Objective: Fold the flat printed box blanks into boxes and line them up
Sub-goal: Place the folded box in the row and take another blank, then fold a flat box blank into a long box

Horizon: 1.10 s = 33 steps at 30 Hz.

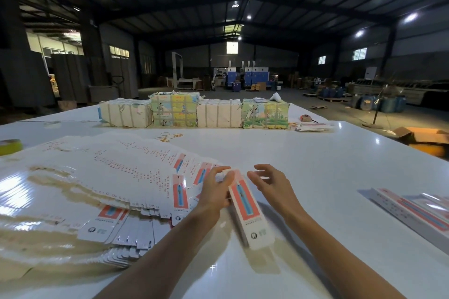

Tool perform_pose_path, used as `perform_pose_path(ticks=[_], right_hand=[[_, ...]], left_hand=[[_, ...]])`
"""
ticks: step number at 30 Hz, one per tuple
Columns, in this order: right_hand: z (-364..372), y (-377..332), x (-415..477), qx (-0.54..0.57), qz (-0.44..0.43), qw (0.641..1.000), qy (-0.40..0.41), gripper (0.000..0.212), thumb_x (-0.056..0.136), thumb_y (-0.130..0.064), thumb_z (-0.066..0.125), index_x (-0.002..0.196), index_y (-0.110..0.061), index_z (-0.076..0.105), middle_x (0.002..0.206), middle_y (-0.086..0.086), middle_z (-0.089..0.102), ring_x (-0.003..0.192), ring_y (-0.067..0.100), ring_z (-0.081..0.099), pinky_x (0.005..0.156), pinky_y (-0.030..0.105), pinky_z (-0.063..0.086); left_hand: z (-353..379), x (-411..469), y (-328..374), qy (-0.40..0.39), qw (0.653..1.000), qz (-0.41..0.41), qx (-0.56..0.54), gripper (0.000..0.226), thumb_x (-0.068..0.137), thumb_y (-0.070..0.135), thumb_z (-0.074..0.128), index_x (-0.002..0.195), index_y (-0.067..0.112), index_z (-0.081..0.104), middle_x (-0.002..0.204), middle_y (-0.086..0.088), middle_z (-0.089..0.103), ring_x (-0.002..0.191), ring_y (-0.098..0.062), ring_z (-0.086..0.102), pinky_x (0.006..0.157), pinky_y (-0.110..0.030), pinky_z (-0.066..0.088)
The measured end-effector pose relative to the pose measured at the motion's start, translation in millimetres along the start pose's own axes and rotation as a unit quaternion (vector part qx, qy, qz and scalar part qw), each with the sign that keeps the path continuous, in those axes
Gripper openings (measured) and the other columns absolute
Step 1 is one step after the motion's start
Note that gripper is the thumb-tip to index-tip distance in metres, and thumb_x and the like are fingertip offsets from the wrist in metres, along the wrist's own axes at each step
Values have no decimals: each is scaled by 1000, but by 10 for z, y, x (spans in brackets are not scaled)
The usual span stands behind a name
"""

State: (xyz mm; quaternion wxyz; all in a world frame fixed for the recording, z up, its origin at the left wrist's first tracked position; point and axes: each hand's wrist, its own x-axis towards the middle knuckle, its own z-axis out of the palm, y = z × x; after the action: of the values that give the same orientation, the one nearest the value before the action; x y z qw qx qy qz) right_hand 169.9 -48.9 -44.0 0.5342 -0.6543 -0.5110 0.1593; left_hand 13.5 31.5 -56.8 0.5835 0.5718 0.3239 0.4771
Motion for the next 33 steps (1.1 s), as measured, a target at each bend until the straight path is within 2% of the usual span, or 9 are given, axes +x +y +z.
perform_pose_path(ticks=[3,6,9,13,18,20,23,27,33], right_hand=[[67,-116,-119,-36,-23,995,-85,72,77,-85,66,126,-37,45,117,-16,64,83,6,75,59,20,58],[176,-181,-233,-229,-112,953,-163,76,78,-91,59,128,-39,37,116,-14,65,89,13,71,74,33,60],[267,-233,-279,-448,-199,863,-118,54,104,-62,43,142,-24,34,123,2,60,97,28,65,73,39,51],[397,-269,-396,-543,-192,813,-86,55,109,-25,29,159,-2,20,134,14,47,108,35,57,83,39,43],[274,-268,-375,-529,-202,822,-53,55,114,-36,26,162,-10,17,136,6,45,115,27,50,89,35,43],[153,-207,-363,-518,-196,831,-57,55,114,-38,27,161,-12,17,137,5,45,116,25,50,87,33,46],[-213,0,-321,-515,-144,844,-35,48,113,-32,34,156,-13,25,137,4,41,117,22,53,85,30,51],[-956,275,-355,-540,-44,840,9,50,105,-27,56,148,-16,31,133,3,36,114,20,55,83,28,55],[-1812,659,-626,-648,32,757,76,45,107,-30,46,148,-18,37,139,1,50,123,21,48,105,32,44]], left_hand=[[-118,79,2,100,993,-21,-55,30,98,36,73,125,31,60,111,-2,72,84,-23,80,58,-29,62],[-170,105,8,176,983,-23,-48,34,97,39,74,126,32,58,114,3,69,84,-17,74,47,-16,54],[-131,128,-1,188,981,-13,-44,37,97,39,74,129,32,56,122,3,66,86,-17,71,51,-16,54],[-72,142,34,196,979,-11,-55,35,99,35,71,128,29,53,122,2,60,82,-15,64,41,-9,45],[-38,132,125,147,989,-16,-3,31,102,38,66,126,36,47,120,2,59,92,-19,68,48,-14,52],[-124,186,189,87,981,25,173,25,104,38,64,125,35,50,130,-4,62,97,-20,71,61,-23,59],[-355,225,221,114,833,110,529,24,107,36,55,126,23,54,125,-3,69,91,-12,66,76,-31,54],[-618,165,152,177,626,84,755,38,102,44,53,127,16,57,127,-7,66,111,-22,61,96,-34,50],[-693,200,97,146,606,4,782,40,94,51,65,122,24,55,124,-6,65,112,-21,59,103,-36,47]])
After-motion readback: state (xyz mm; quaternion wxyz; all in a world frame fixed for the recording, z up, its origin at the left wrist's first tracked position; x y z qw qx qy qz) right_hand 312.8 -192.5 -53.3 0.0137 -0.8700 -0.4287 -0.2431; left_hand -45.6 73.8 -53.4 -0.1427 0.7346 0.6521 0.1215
